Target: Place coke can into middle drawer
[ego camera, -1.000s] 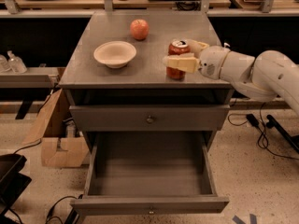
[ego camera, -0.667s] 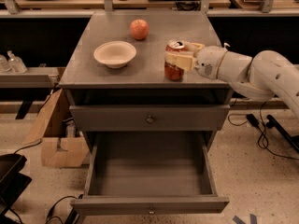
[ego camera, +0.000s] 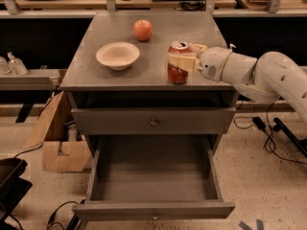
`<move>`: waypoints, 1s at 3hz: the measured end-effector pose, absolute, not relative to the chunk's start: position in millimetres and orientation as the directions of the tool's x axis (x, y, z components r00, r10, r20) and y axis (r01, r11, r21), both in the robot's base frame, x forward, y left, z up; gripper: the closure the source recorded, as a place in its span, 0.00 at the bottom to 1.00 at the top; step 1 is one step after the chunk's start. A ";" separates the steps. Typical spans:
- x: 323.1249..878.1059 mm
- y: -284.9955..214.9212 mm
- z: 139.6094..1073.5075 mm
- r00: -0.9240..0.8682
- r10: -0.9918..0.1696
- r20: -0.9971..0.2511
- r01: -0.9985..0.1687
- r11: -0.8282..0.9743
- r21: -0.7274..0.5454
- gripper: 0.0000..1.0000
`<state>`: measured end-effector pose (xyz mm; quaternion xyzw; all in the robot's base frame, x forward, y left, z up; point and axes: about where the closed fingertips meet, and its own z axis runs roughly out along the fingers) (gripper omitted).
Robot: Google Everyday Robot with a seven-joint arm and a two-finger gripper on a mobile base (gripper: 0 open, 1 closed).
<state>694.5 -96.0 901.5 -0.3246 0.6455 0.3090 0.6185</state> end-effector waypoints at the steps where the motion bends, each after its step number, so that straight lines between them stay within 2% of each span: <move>1: 686.7 -86.5 919.0 0.012 -0.043 -0.999 -0.814 0.580 -0.035 1.00; 2: 654.6 -74.2 940.4 0.064 -0.038 -0.997 -0.811 0.580 -0.074 1.00; 3: 598.9 -64.7 936.1 0.061 -0.089 -0.994 -0.820 0.564 -0.100 1.00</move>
Offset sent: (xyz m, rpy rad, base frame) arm -0.1013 0.0404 0.0455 0.0082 -0.1249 0.0302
